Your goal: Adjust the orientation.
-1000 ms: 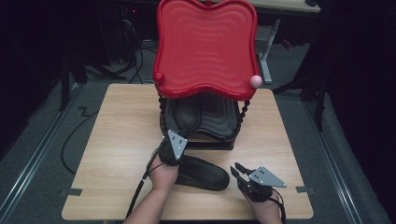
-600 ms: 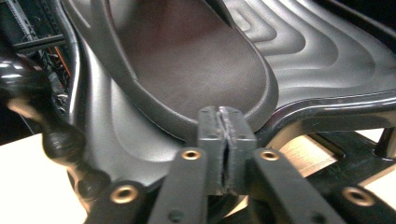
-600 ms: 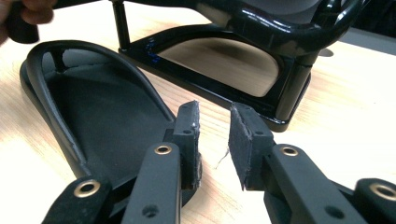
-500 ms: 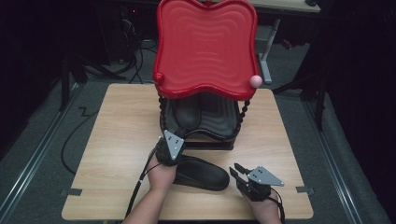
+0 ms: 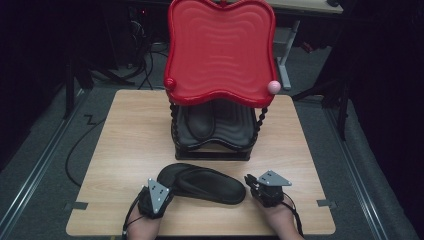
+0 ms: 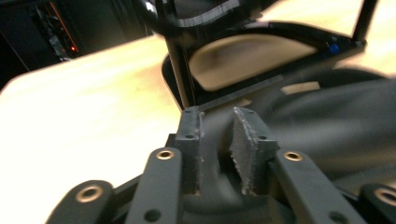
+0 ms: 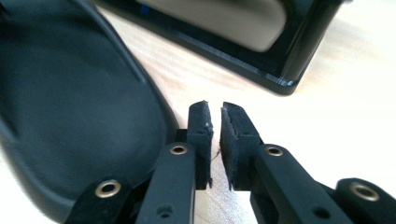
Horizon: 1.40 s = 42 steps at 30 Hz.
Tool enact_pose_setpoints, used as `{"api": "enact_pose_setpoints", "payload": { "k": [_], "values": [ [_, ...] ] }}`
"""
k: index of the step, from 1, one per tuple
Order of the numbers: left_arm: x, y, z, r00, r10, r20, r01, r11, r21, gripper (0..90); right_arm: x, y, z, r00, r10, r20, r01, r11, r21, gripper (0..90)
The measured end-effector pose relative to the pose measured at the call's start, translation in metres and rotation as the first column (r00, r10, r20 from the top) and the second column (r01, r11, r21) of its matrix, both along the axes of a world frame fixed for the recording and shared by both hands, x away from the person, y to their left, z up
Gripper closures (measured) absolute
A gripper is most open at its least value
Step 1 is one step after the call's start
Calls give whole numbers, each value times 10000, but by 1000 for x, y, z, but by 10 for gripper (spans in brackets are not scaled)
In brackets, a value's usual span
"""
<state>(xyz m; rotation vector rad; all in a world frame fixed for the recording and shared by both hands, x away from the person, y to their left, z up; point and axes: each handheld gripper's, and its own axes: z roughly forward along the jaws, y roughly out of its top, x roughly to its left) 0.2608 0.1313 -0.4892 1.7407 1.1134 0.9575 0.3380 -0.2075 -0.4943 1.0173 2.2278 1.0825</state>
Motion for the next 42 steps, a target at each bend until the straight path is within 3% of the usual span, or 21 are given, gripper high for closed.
{"api": "enact_pose_setpoints", "payload": {
  "k": [1,3,9,12,13,14,15,16,17,18,20,21,22,24,25,26,30,32,35,40,42],
  "values": [
    [-2,0,-2,9996,-113,-273,107,9997,-214,754,1,2,-2,9999,9,-108,-10,10000,-83,836],
    [-2,-1,-3,9989,-263,-384,253,9993,-267,735,2,3,-4,9999,83,-135,-86,9997,-221,841],
    [0,6,-4,9999,-118,-85,114,9990,-436,665,-16,14,-12,9961,831,-305,-847,9949,-550,863],
    [-1,13,0,9998,148,117,-140,9978,-649,645,-36,26,-11,9831,1781,-415,-1800,9824,-490,851],
    [-1,15,1,9995,249,175,-235,9972,-715,645,-36,26,-11,9831,1781,-415,-1800,9824,-490,851],
    [-2,16,2,9991,339,252,-319,9966,-760,641,-41,32,-12,9777,2067,-366,-2085,9766,-536,848],
    [-2,19,3,9985,465,288,-440,9957,-812,631,-50,47,-12,9660,2558,-370,-2575,9647,-546,841],
    [-2,19,3,9985,465,288,-440,9957,-812,624,-50,47,-12,9660,2558,-370,-2575,9647,-546,841],
    [-2,21,3,9983,517,262,-493,9951,-859,624,-54,55,-12,9583,2838,-345,-2853,9569,-545,841],
    [-3,22,3,9981,561,250,-536,9946,-894,613,-60,70,-13,9446,3264,-343,-3277,9436,-477,834],
    [-4,25,2,9970,734,260,-710,9942,-808,600,-63,86,-14,9323,3587,-465,-3602,9324,-291,828],
    [-4,25,2,9970,734,260,-710,9942,-808,599,-63,86,-14,9323,3587,-465,-3602,9324,-291,828],
    [-7,28,1,9962,836,250,-815,9939,-747,599,-64,100,-14,9192,3904,-518,-3919,9198,-221,828],
    [-8,29,1,9957,899,211,-881,9934,-740,592,-66,112,-14,9053,4211,-556,-4227,9061,-190,824],
    [-9,31,0,9953,957,158,-943,9927,-752,592,-66,112,-14,9053,4211,-556,-4227,9061,-190,824],
    [-11,33,-2,9942,1072,-35,-1072,9912,-777,579,-68,121,-14,8935,4457,-545,-4474,8940,-238,823],
    [-11,35,-7,9926,1152,-378,-1180,9895,-833,561,-68,124,-12,8894,4545,-493,-4561,8894,-305,806],
    [-9,36,-10,9910,1153,-682,-1211,9888,-872,562,-63,122,-9,8955,4434,-384,-4442,8958,-142,800],
    [-9,39,-11,9904,1038,-916,-1154,9843,-1333,584,-56,116,-5,9090,4159,-255,-4158,9094,94,788],
    [-14,45,-10,9866,1385,-865,-1474,9833,-1067,664,-45,114,2,9249,3802,-84,-3791,9234,607,745],
    [-17,48,-10,9860,1427,-860,-1516,9827,-1068,664,-44,116,4,9242,3820,-29,-3809,9221,684,728]
  ]
}}
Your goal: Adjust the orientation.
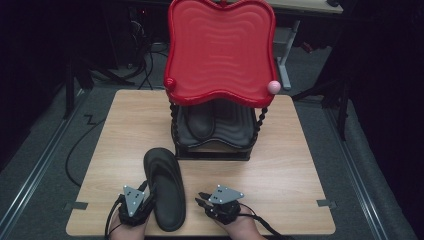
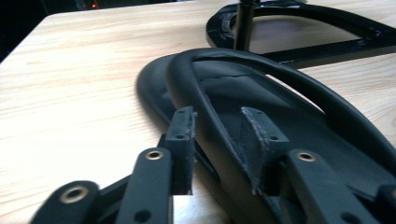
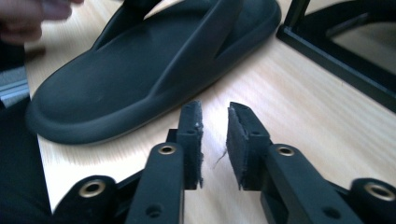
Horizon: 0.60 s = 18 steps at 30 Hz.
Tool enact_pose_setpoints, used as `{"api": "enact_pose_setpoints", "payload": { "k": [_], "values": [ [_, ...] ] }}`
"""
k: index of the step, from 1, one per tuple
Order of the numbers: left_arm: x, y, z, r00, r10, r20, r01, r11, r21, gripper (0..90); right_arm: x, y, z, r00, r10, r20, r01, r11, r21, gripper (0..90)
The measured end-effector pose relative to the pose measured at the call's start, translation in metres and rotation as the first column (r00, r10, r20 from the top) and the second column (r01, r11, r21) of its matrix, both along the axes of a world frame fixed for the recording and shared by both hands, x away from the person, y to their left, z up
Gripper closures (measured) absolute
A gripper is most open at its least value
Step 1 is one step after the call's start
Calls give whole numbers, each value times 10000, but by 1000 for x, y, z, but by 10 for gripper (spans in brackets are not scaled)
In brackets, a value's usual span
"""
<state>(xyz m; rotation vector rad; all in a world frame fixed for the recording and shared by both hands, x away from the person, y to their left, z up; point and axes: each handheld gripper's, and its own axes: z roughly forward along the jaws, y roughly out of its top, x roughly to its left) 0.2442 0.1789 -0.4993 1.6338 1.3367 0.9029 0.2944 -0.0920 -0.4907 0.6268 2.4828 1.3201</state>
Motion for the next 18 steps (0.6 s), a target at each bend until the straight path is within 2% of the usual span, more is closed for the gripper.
{"api": "enact_pose_setpoints", "payload": {
  "k": [3,5,7,9,10,12,13,15,16,17,18],
  "values": [
    [-1,-1,-2,9999,-99,-120,98,9999,-108,642,2,10,5,10000,-41,76,39,9996,284,666],
    [0,-3,-6,9993,-244,-271,242,9997,-72,621,6,20,7,9998,-117,-137,126,9977,667,619],
    [0,-5,-7,9994,-190,-304,187,9998,-98,608,13,42,5,9999,-16,-138,26,9977,671,560],
    [-1,-4,-6,9993,-175,-321,169,9997,-164,619,15,49,4,9996,-56,-282,75,9975,699,544],
    [-1,-3,-6,9994,-187,-304,180,9995,-257,630,22,61,2,9988,-281,-395,309,9969,722,520],
    [-1,-2,-6,9993,-225,-289,215,9991,-355,634,25,66,1,9985,-408,-374,431,9970,647,518],
    [-1,-1,-6,9994,-236,-269,228,9992,-319,651,29,71,-2,9969,-666,-417,685,9967,436,524],
    [-1,-1,-6,9993,-260,-267,252,9992,-300,684,31,72,-3,9962,-669,-561,693,9967,417,530],
    [-1,-2,-5,9994,-246,-239,239,9994,-268,703,32,73,-4,9960,-507,-740,546,9972,513,602],
    [-2,-3,-4,9994,-226,-276,222,9996,-154,703,32,73,-4,9960,-507,-740,546,9972,513,602],
    [-2,-4,-3,9995,-199,-262,198,9998,-25,721,28,74,-3,9971,-582,-481,601,9974,389,656]
  ]
}}
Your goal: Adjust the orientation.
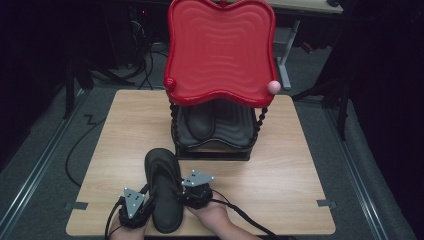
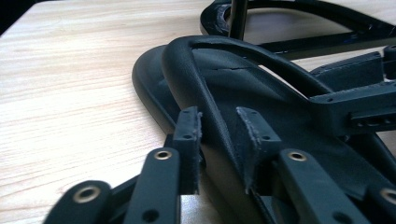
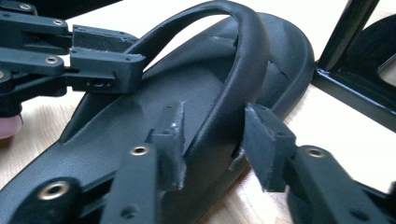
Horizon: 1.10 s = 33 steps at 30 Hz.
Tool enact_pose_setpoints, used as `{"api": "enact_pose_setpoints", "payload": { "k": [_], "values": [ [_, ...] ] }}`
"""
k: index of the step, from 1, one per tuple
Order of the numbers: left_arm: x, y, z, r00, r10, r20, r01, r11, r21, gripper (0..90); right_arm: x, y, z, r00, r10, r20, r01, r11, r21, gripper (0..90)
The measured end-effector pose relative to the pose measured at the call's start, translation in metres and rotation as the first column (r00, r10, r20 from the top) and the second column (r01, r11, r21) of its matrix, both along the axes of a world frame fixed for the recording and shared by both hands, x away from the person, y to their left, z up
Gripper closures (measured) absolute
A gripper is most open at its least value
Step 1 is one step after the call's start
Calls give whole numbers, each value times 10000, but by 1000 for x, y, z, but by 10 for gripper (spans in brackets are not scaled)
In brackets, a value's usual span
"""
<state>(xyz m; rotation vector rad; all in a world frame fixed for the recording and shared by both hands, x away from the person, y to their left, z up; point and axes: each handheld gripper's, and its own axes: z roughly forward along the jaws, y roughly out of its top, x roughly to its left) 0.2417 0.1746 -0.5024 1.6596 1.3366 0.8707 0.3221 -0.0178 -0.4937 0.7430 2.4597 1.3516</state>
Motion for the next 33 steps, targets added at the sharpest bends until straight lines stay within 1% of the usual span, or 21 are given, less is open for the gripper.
{"api": "enact_pose_setpoints", "payload": {
  "k": [2,3,4,5,6,7,8,9,10,12,13,14,17,19,20,22,24,27,31,32,33],
  "values": [
    [-2,-3,3,9998,-8,193,7,10000,12,726,-2,-1,0,9999,-58,109,58,10000,-53,679],
    [-7,-6,8,9986,-16,531,15,10000,28,728,-3,-3,1,9996,-74,261,76,9999,-80,714],
    [-7,-6,8,9986,-16,531,15,10000,28,728,-3,-3,1,9996,-74,261,76,9999,-80,714],
    [-9,-8,11,9975,-59,710,52,9999,101,728,-4,-5,2,9997,-44,238,45,10000,-33,718],
    [-11,-10,13,9963,-110,853,93,9998,203,728,-8,-10,4,9995,-15,308,10,9999,149,721],
    [-13,-12,15,9953,-167,954,144,9996,248,728,-8,-10,4,9995,-15,308,10,9999,149,721],
    [-15,-13,17,9942,-231,1048,214,9996,176,728,-13,-17,10,9988,-16,493,-3,9993,381,721],
    [-16,-14,19,9931,-309,1131,303,9995,76,728,-13,-17,10,9988,-16,493,-3,9993,381,721],
    [-18,-16,21,9920,-409,1194,407,9992,38,728,-16,-21,13,9985,-29,544,1,9987,512,721],
    [-24,-21,26,9887,-580,1385,582,9983,33,727,-21,-30,19,9976,-77,683,27,9973,727,725],
    [-29,-30,29,9829,-792,1662,748,9967,327,726,-26,-40,23,9972,-100,745,34,9961,880,727],
    [-31,-33,31,9805,-850,1773,788,9960,417,726,-28,-43,24,9968,-109,787,39,9961,885,728],
    [-34,-38,32,9789,-952,1807,888,9951,433,727,-33,-50,25,9959,-115,902,35,9961,884,729],
    [-38,-41,34,9774,-1095,1807,1062,9940,280,727,-41,-57,27,9955,-116,935,31,9959,905,728],
    [-38,-41,34,9774,-1095,1807,1062,9940,280,727,-41,-57,27,9955,-116,935,31,9959,905,728],
    [-41,-44,35,9746,-1243,1862,1212,9922,278,727,-46,-62,28,9953,-116,961,27,9958,919,728],
    [-44,-48,37,9707,-1405,1949,1374,9901,295,727,-52,-71,30,9944,-176,1041,76,9954,951,728],
    [-45,-55,39,9648,-1670,2033,1649,9859,269,727,-55,-77,32,9939,-275,1064,169,9949,995,728],
    [-44,-66,42,9576,-1950,2122,1894,9808,467,726,-58,-88,33,9927,-583,1060,475,9937,1018,738],
    [-44,-68,42,9547,-2035,2172,1961,9790,553,726,-59,-91,33,9925,-629,1052,522,9934,1017,739],
    [-44,-71,44,9501,-2170,2240,2105,9762,525,726,-62,-94,33,9918,-725,1053,617,9928,1028,742]
  ]
}}
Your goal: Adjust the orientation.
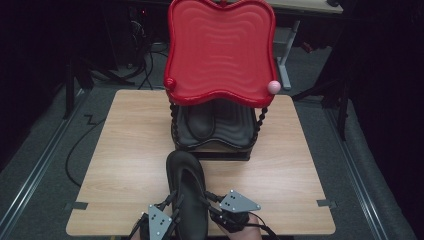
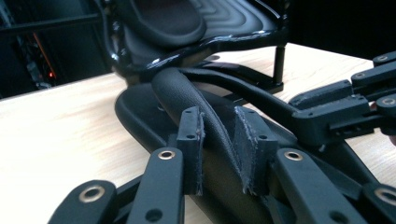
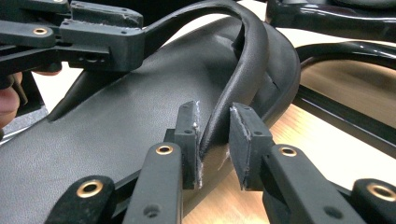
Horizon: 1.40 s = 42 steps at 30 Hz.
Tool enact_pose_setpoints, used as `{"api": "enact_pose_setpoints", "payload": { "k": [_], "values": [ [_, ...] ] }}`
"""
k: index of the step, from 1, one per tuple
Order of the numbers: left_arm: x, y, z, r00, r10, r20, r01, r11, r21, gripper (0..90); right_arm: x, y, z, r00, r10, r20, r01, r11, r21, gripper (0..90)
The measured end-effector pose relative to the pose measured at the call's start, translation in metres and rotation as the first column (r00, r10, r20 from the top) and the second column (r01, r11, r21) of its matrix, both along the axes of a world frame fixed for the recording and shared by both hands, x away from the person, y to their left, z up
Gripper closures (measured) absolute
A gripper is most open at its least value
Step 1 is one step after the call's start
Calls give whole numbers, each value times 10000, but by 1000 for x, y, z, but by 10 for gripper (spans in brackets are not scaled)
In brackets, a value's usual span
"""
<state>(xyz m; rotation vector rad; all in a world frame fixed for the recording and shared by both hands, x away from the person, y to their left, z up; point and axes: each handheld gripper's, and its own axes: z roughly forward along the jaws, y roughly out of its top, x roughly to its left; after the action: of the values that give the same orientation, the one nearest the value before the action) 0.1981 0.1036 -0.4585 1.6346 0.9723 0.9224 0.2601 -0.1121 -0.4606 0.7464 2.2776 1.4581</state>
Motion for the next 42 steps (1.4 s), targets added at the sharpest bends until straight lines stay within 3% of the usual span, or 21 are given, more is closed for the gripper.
{"api": "enact_pose_setpoints", "payload": {
  "k": [8,17,25,31,35,36,40,42],
  "values": [
    [6,-10,2,9986,-522,-122,519,9985,-179,728,-7,-14,2,9991,-393,130,393,9992,6,746],
    [11,-25,8,9927,-1209,22,1209,9922,-315,732,-18,-36,9,9933,-1096,355,1092,9940,108,754],
    [12,-47,18,9819,-1814,549,1826,9830,-185,733,-27,-57,18,9844,-1655,604,1637,9859,346,754],
    [28,-63,29,9716,-2180,922,2193,9756,-39,735,-25,-73,30,9691,-2294,905,2244,9725,618,754],
    [46,-70,43,9647,-2306,1276,2330,9725,-40,736,-14,-80,40,9568,-2647,1202,2568,9633,777,754],
    [46,-70,43,9647,-2306,1276,2330,9725,-40,736,-14,-80,40,9568,-2647,1202,2568,9633,777,754],
    [72,-73,51,9621,-2285,1487,2338,9721,-190,742,5,-81,51,9478,-2853,1425,2768,9578,770,754],
    [78,-73,51,9621,-2272,1510,2331,9722,-225,743,10,-81,53,9462,-2896,1445,2815,9567,741,754]
  ]
}}
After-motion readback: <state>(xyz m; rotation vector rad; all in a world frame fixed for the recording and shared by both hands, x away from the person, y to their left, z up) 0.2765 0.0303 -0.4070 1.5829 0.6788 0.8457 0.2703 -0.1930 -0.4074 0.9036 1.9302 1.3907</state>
